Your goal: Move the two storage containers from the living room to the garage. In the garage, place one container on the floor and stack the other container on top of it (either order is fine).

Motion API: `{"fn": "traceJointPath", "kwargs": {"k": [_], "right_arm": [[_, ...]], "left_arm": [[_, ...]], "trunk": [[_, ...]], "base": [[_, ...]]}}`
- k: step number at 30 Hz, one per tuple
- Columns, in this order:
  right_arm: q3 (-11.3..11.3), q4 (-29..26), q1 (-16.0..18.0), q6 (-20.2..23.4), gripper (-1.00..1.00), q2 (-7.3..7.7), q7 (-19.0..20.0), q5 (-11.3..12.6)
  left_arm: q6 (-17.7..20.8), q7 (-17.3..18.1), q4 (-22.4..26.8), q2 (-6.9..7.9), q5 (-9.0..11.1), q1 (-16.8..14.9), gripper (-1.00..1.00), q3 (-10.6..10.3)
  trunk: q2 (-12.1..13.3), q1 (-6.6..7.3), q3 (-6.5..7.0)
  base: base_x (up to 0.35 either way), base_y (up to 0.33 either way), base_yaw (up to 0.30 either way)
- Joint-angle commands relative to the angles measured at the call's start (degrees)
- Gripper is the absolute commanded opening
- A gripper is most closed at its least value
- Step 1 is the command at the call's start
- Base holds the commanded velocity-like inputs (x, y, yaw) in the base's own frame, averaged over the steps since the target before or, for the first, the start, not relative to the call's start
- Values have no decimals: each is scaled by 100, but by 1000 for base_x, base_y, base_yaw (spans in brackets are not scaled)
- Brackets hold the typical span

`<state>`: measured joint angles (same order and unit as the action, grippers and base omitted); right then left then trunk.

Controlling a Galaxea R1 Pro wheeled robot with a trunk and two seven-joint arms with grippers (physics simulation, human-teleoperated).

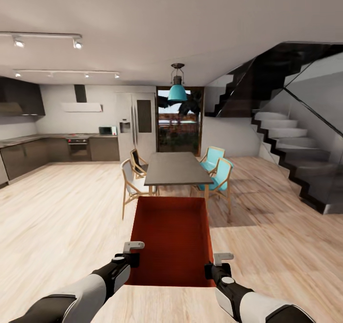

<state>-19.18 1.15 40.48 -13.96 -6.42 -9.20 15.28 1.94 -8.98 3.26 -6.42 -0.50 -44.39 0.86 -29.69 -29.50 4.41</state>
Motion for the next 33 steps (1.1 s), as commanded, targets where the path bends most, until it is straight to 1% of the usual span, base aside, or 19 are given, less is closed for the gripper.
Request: {"fn": "traceJointPath", "kwargs": {"k": [1,33], "right_arm": [[37,-1,4,-564,-100,8,-21,63],[39,-1,6,-564,-100,9,-21,63]], "left_arm": [[25,-60,-9,194,6,1,-100,248],[25,-60,-9,194,6,1,-100,248]], "trunk": [[-4,-2,-2],[-4,-2,-2]], "base": [[0,0,-247],[0,0,-249]]}}
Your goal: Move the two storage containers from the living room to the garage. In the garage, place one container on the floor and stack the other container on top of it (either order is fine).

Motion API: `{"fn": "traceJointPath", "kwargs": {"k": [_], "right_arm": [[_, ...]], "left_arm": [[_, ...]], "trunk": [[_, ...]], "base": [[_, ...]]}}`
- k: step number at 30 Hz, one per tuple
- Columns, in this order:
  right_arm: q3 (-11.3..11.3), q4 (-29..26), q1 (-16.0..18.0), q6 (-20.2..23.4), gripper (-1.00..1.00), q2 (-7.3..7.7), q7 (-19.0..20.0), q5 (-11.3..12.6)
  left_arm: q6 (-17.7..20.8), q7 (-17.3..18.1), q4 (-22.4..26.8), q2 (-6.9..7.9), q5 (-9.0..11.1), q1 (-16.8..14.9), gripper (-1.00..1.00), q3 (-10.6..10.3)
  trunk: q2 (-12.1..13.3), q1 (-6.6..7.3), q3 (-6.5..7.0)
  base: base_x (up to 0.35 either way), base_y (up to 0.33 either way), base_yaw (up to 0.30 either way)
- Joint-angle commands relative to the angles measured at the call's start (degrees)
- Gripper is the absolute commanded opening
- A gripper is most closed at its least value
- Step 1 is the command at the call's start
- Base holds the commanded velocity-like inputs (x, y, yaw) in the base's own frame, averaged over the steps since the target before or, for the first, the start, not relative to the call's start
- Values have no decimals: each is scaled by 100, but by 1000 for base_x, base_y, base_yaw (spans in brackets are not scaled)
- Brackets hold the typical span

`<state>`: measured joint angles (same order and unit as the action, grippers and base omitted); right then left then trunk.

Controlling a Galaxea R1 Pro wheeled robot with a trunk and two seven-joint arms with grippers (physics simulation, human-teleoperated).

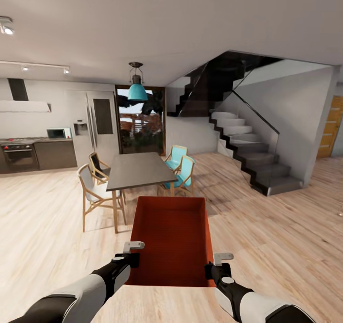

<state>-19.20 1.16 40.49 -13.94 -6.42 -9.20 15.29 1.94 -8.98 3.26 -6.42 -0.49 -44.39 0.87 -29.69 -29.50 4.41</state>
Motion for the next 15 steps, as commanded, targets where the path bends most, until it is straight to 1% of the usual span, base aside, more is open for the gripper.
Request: {"fn": "traceJointPath", "kwargs": {"k": [1,15], "right_arm": [[42,-1,4,-566,-100,9,-21,62],[44,-1,3,-566,-100,9,-21,62]], "left_arm": [[25,-60,-9,194,5,1,-100,247],[25,-60,-9,194,5,1,-100,244]], "trunk": [[-4,-2,-2],[-4,-2,-2]], "base": [[0,0,-250],[0,0,-250]]}}
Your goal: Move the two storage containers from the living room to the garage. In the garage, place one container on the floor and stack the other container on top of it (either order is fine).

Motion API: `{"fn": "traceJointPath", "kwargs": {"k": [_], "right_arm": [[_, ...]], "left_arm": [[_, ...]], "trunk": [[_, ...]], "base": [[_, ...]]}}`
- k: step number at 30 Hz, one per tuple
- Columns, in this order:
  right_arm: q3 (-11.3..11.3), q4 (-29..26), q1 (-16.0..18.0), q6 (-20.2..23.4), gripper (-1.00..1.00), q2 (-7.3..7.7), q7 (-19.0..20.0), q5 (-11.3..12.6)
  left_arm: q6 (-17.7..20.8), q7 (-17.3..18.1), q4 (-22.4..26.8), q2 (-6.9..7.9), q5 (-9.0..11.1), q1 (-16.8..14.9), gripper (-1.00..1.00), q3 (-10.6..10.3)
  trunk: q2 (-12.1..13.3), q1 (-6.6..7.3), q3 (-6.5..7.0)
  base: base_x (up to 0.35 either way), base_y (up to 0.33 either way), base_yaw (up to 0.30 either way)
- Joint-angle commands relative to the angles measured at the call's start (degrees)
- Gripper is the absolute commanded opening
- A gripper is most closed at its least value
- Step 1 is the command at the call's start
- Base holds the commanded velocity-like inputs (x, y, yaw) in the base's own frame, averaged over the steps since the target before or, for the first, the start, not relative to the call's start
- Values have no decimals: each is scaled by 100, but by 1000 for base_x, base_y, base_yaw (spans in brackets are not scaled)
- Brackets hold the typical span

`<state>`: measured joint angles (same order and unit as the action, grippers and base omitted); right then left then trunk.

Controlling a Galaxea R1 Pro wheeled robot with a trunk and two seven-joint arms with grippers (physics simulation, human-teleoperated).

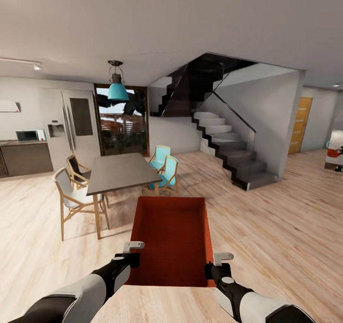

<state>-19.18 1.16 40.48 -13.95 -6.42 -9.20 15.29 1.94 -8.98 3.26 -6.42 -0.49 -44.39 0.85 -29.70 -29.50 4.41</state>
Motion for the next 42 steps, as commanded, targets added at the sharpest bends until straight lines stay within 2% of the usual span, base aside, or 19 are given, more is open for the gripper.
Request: {"fn": "traceJointPath", "kwargs": {"k": [1,42], "right_arm": [[42,-1,7,-565,-100,9,-20,64],[42,-1,5,-556,-100,9,-20,71]], "left_arm": [[25,-60,-9,194,6,1,-100,247],[25,-60,-9,194,-3,1,-100,246]], "trunk": [[-4,-2,-2],[-4,-2,-2]], "base": [[0,0,-250],[0,0,-250]]}}
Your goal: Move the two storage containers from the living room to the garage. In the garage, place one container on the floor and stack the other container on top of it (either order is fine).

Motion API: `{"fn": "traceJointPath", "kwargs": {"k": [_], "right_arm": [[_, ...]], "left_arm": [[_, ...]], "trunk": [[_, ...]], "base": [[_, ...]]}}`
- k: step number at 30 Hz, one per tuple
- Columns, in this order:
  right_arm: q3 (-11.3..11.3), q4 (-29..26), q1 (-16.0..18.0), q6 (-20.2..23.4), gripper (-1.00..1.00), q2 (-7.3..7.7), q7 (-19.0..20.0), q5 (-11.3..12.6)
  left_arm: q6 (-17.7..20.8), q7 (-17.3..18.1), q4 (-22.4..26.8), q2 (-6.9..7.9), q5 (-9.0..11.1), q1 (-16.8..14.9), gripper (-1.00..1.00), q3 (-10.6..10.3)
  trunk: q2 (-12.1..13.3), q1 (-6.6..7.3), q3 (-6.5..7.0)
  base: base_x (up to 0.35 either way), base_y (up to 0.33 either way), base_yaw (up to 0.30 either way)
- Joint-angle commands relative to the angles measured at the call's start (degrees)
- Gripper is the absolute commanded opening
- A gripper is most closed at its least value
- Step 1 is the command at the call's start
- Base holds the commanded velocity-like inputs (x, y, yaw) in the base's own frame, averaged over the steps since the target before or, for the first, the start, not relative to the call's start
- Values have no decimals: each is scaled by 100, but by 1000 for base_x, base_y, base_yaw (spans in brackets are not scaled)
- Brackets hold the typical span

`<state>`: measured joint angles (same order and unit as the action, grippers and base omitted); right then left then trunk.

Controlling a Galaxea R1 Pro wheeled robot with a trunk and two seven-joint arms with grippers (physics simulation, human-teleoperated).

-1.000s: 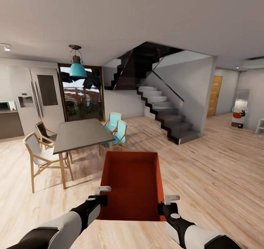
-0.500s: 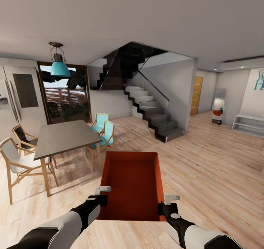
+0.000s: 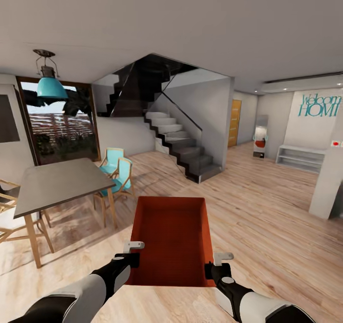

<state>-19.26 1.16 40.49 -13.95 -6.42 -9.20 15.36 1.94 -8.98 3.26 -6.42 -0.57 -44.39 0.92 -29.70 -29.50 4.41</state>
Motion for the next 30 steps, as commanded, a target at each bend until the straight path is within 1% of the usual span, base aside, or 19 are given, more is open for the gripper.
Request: {"fn": "traceJointPath", "kwargs": {"k": [1,30], "right_arm": [[50,-1,4,-557,-100,9,-20,63],[49,-1,3,-557,-100,9,-20,61]], "left_arm": [[25,-60,-9,194,4,1,-100,239],[25,-60,-9,194,4,1,-100,233]], "trunk": [[-4,-2,-2],[-4,-2,-2]], "base": [[0,0,-250],[4,0,-257]]}}
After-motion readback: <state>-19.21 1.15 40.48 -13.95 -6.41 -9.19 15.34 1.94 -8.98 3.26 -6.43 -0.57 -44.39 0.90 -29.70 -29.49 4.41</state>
